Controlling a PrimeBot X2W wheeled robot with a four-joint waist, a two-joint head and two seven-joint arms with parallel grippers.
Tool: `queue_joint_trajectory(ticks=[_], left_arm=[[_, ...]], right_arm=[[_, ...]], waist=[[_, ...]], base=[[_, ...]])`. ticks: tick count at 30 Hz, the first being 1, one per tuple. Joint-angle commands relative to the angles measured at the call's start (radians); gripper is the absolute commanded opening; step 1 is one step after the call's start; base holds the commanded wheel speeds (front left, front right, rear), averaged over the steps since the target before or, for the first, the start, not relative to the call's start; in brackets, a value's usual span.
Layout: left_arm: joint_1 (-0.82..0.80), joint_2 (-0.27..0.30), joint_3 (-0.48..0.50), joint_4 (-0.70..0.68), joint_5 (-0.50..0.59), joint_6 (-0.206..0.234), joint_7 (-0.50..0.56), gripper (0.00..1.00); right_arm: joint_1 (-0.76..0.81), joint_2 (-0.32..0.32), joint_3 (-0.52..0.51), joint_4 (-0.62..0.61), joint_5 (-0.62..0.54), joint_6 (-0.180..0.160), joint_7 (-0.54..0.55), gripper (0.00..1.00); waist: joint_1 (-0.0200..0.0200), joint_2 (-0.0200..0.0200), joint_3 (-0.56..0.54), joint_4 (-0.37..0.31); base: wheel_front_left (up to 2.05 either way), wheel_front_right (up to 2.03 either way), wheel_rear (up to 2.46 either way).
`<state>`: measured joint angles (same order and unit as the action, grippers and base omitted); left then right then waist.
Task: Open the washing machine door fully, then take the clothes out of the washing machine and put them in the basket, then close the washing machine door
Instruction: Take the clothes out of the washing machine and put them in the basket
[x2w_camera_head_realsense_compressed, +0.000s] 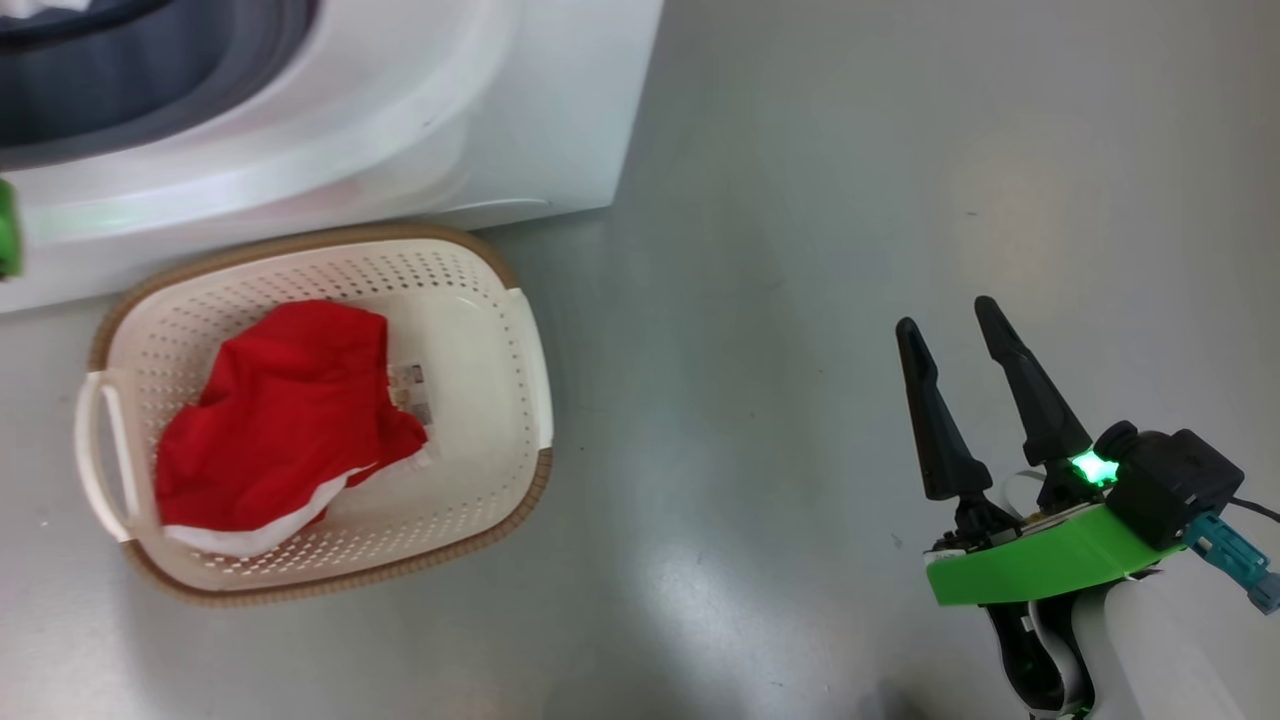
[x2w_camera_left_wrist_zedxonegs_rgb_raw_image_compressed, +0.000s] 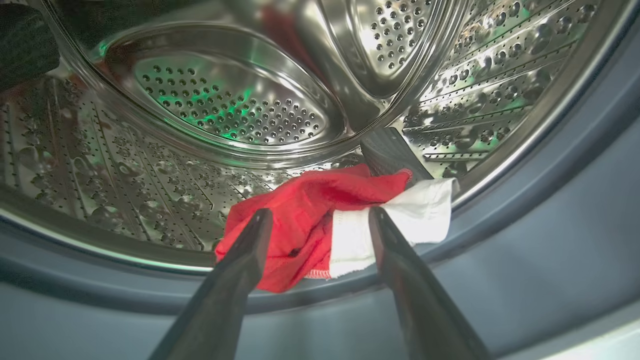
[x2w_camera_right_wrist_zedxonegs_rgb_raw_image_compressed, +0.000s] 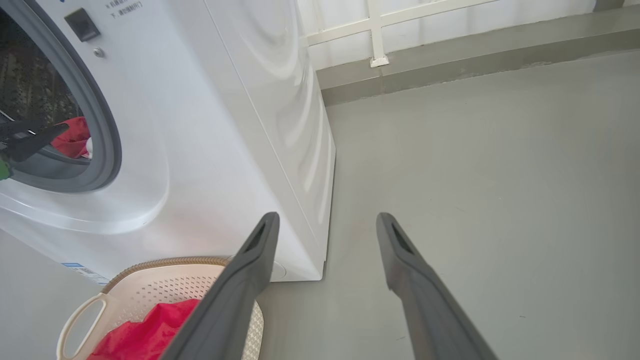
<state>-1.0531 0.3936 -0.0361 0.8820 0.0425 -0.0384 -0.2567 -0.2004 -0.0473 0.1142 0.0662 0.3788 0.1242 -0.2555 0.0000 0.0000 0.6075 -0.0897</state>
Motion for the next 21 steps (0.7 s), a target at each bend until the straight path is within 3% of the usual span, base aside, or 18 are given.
queue_joint_trajectory(ticks=[1,21], left_arm=[[-0.029,0.076,0.018,0.005,0.006,0.013,-0.005,1.00],[-0.215,0.220,-0.014,0.217,0.004,0.025,-0.005,1.00]], right_arm=[[-0.002,-0.003,0.030,-0.028,0.012,0.007,-0.006,1.00],[-0.006,-0.003,0.083,-0.061,0.039,0.007,-0.006,1.00]], waist=[[0.0000,0.0000,0.014,-0.018],[0.0000,0.0000,0.085,-0.107]], base=[[0.00,0.00,0.00],[0.00,0.00,0.00]])
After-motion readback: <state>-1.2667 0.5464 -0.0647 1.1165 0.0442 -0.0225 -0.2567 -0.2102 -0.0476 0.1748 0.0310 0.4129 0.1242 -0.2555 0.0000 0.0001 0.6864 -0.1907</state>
